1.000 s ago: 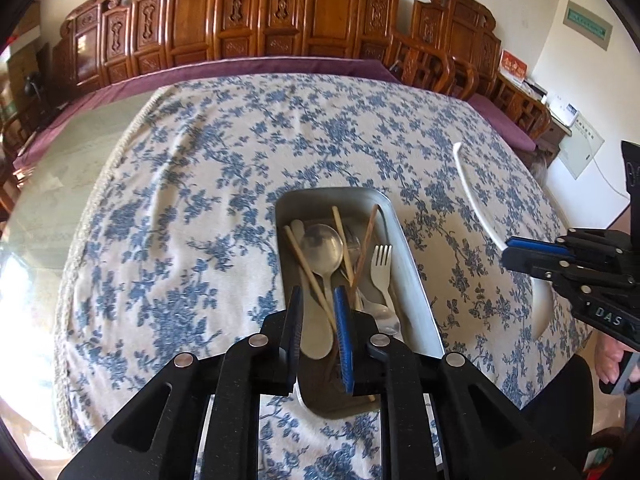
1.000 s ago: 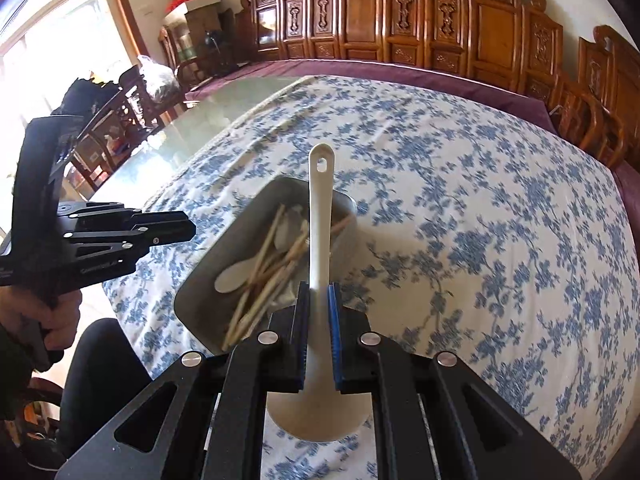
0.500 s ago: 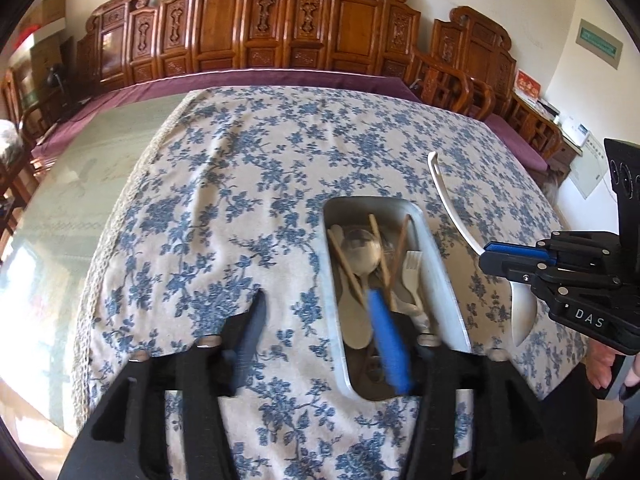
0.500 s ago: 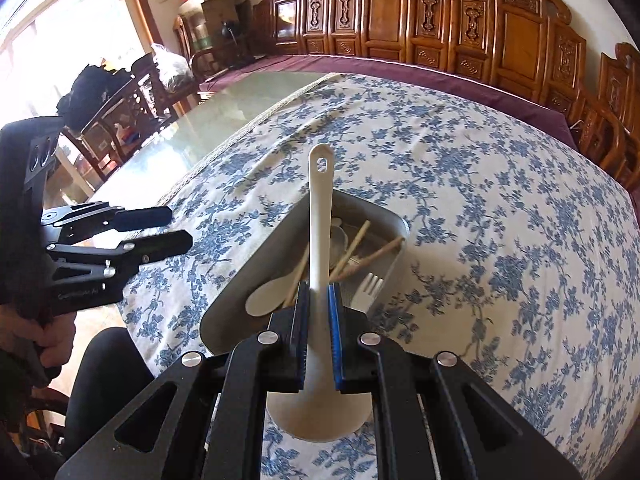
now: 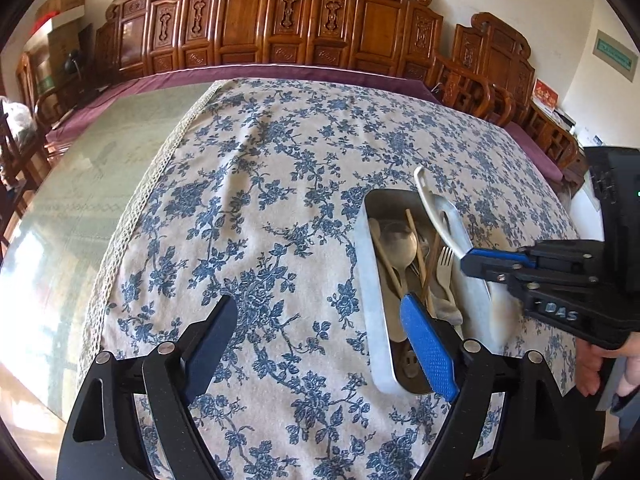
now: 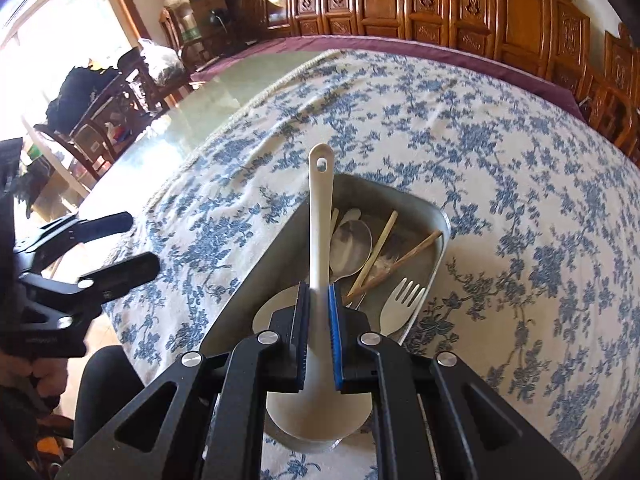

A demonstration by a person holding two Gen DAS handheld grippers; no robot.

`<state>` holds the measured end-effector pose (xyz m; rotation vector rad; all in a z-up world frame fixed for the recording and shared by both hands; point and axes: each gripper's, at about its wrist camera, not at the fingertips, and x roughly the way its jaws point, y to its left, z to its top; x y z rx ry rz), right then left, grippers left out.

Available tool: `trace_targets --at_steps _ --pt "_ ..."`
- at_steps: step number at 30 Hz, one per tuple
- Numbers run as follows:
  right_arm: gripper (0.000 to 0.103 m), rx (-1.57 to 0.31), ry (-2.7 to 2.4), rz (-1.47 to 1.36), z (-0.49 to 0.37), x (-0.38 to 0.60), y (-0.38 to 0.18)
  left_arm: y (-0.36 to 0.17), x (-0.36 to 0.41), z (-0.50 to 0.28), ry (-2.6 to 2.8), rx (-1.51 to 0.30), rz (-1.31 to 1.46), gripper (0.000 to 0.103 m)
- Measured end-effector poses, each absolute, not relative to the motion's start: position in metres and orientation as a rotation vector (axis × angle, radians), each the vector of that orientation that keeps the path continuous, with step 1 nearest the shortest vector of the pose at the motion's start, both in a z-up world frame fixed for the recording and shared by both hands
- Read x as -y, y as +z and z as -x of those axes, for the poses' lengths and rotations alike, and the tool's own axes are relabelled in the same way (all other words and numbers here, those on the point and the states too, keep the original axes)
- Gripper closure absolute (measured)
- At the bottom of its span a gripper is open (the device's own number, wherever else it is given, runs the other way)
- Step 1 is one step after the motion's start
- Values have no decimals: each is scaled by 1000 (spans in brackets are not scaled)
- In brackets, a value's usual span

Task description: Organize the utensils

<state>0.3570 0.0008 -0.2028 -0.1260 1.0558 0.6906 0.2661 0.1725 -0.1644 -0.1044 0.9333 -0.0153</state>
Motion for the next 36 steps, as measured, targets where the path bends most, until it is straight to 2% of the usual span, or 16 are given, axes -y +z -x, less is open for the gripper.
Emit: trace_targets --at_steps 9,16,32,36 --pt "92 -1135 645 67 -371 -8 -236 -157 -181 -260 -3 -923 98 23" --pt "92 -1148 629 22 -378 -5 -242 -152 -177 -257 -6 -919 88 23" --pt "91 -942 628 18 -336 47 -179 -125 -140 -236 -9 -882 29 23" --pt "89 -882 605 11 -317 73 -160 -117 -125 -226 -9 -863 13 15"
